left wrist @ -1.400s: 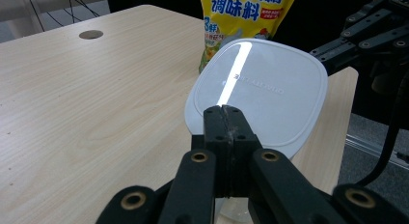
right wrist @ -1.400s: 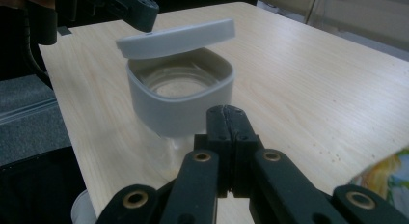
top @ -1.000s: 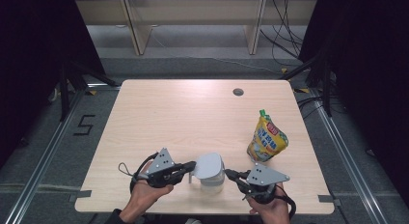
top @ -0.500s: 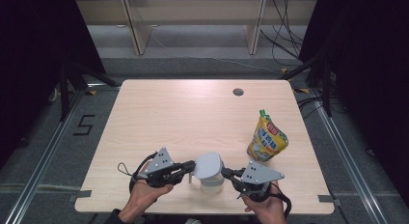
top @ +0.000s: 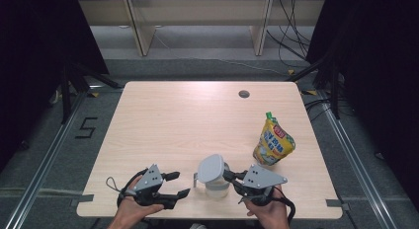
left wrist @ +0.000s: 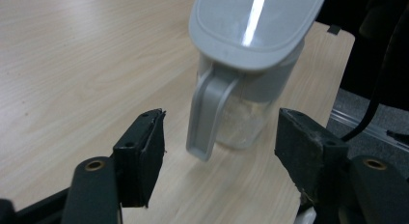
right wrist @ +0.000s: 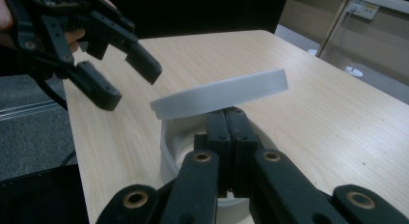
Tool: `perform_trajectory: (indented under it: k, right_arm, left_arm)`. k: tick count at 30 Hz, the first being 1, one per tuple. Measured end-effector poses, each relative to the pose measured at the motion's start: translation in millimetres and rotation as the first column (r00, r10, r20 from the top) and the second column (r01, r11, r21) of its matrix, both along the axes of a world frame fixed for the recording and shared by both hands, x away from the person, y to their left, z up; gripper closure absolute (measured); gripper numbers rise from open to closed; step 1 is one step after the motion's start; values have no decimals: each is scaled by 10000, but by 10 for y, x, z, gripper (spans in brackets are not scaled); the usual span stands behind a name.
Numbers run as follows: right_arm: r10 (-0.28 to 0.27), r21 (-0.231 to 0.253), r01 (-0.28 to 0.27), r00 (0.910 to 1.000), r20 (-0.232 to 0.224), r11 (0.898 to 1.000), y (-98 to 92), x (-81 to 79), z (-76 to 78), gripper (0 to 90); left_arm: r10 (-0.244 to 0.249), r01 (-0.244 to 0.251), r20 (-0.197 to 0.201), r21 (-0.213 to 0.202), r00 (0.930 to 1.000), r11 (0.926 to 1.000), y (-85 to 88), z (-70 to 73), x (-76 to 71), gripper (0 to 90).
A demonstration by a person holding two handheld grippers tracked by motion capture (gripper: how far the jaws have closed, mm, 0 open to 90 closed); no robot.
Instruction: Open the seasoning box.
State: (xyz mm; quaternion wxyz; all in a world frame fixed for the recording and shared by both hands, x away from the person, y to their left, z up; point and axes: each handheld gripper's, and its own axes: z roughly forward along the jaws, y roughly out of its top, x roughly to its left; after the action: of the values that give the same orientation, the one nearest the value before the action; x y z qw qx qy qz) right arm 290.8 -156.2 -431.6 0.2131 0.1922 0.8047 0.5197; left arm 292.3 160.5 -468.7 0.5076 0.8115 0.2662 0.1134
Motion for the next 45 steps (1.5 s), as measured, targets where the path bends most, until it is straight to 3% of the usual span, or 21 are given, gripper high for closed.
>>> perform_trajectory:
  k: [1,5,8,9,11,12,14,16,19,20,29,31,32,33,37,38,41,45]
  right_arm:
    - [8,0,-8,10000,12,10000,16,-3,8,900]
    - [23,-247,-16,9995,304,9997,68,-15,51,900]
    - [89,-311,-76,9990,438,9995,120,-25,84,900]
    - [85,-436,-54,9975,697,9990,127,-20,100,900]
    - [117,-355,-101,9989,459,9993,152,-33,103,900]
    - [179,-467,-149,9978,645,9988,194,-32,116,900]
    - [297,-552,-259,9971,698,9981,232,-34,131,900]
    - [319,-541,-279,9968,727,9981,284,-49,143,900]
    - [399,-742,-340,9961,790,9967,330,-59,153,900]
    - [447,-792,-380,9954,848,9961,378,-67,157,900]
    - [743,-942,-652,9925,972,9934,519,-86,180,900]
    - [745,-904,-660,9928,942,9937,508,-87,185,900]
    - [685,-855,-603,9929,968,9945,484,-87,192,895]
    - [530,-722,-463,9942,935,9963,409,-78,195,879]
    - [-18,-390,48,9971,766,9992,187,-42,162,848]
    - [-180,-362,207,9970,755,9991,123,-31,145,827]
    - [-730,29,729,9966,385,9973,-56,-8,90,805]
    - [-1111,35,1111,9938,-34,9938,-247,-20,12,763]
  left_arm:
    - [131,-130,-201,40,9997,9999,15,-21,-19,321]
    - [201,-190,-306,345,9993,9992,72,-61,-30,285]
    - [358,-346,-424,276,9985,9990,92,-76,-36,270]
    - [436,-419,-465,378,9980,9984,112,-74,-37,265]
    - [564,-551,-504,271,9971,9981,144,-90,-31,260]
    - [645,-636,-529,191,9965,9978,174,-103,-18,253]
    - [806,-783,-454,500,9957,9957,218,-112,-1,247]
    - [942,-921,-535,400,9941,9949,234,-129,3,242]
    - [900,-877,-614,390,9940,9954,251,-122,1,242]
    - [880,-868,-686,202,9938,9960,240,-121,-12,242]
    - [618,-590,-540,508,9966,9970,161,-112,-62,242]
    - [628,-615,-506,269,9967,9977,142,-120,-69,242]
    - [430,-411,-358,504,9984,9979,165,-112,-53,242]
    - [723,-700,-463,486,9963,9964,169,-126,-62,242]
    - [678,-654,-415,560,9968,9963,175,-150,-41,220]
    - [839,-823,-588,293,9947,9962,153,-167,-54,214]
    - [873,-845,-742,402,9934,9956,158,-154,-56,201]
    - [898,-870,-577,478,9943,9951,165,-156,-44,196]
